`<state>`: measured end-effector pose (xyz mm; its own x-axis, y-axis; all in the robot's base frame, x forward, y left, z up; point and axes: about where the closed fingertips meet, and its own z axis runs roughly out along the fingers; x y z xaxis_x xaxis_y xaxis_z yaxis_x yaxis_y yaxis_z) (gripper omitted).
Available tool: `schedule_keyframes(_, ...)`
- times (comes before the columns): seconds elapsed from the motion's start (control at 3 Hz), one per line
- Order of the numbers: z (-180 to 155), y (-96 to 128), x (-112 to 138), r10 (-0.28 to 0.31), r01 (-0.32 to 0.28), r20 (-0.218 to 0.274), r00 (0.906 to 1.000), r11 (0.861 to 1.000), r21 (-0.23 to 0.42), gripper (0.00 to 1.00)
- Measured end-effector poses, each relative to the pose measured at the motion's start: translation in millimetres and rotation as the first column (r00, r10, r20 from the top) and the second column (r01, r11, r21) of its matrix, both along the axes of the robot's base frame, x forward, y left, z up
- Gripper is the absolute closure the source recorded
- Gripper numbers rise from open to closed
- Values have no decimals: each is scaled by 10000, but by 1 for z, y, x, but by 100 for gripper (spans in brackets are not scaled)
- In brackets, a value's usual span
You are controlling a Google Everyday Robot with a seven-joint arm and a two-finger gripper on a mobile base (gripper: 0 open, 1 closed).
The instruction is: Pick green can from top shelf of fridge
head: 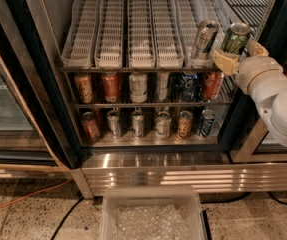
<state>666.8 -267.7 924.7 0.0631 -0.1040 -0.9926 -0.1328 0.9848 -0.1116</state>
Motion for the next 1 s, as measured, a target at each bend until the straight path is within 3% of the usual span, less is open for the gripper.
schedule_keyframes(1.0,-20,-28,30,-848,833,-171,9963,9937,-745,34)
